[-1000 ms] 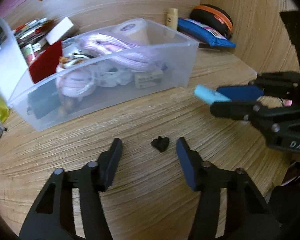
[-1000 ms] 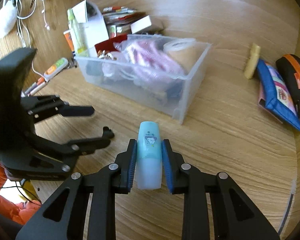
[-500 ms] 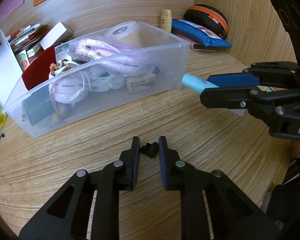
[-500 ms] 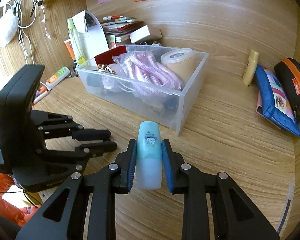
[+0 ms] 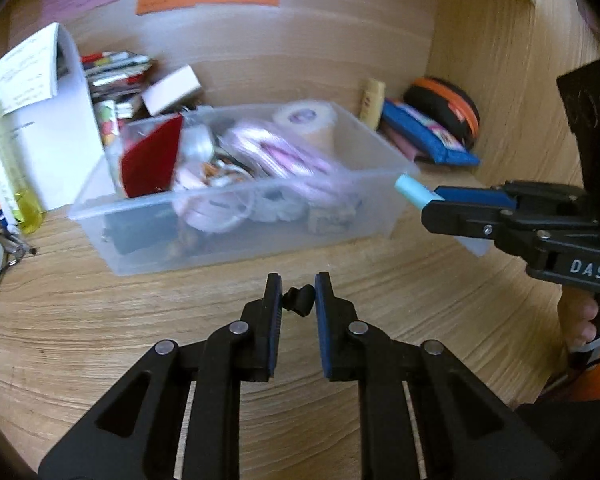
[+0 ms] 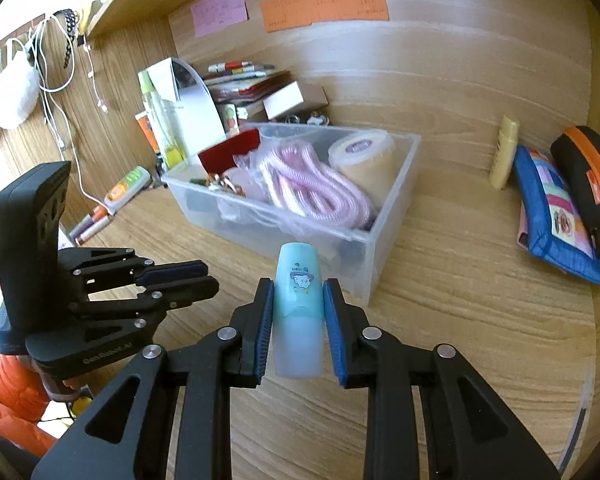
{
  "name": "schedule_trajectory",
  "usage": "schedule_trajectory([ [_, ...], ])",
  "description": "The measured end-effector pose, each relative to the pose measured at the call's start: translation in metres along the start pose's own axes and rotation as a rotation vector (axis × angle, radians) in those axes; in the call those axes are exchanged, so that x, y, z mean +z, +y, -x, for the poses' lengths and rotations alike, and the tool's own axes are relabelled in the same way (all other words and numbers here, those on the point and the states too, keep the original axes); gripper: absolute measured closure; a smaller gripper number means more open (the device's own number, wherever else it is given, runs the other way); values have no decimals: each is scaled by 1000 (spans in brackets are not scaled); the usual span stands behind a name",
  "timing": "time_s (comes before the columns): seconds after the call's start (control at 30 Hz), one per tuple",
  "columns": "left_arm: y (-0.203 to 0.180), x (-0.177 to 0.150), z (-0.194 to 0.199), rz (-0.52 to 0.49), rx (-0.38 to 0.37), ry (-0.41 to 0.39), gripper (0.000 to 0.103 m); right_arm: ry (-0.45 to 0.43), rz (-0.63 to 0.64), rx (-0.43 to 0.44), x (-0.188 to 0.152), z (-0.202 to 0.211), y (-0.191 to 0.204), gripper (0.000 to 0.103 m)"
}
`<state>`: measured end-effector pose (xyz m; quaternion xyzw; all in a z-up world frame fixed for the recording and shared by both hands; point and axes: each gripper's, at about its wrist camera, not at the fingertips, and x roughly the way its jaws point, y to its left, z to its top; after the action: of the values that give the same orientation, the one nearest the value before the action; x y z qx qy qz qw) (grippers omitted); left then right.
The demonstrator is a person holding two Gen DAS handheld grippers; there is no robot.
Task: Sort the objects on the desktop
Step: 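Carry the blue tube and black clip over the clear box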
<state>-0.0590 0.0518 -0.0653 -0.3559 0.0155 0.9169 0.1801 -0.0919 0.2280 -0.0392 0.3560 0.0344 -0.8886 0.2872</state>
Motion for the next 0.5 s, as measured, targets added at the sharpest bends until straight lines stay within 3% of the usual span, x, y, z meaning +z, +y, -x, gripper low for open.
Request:
schedule_trajectory([
  [0.5, 43, 29, 41, 63, 48, -143, 88, -102, -3, 16, 46, -1, 10, 80],
])
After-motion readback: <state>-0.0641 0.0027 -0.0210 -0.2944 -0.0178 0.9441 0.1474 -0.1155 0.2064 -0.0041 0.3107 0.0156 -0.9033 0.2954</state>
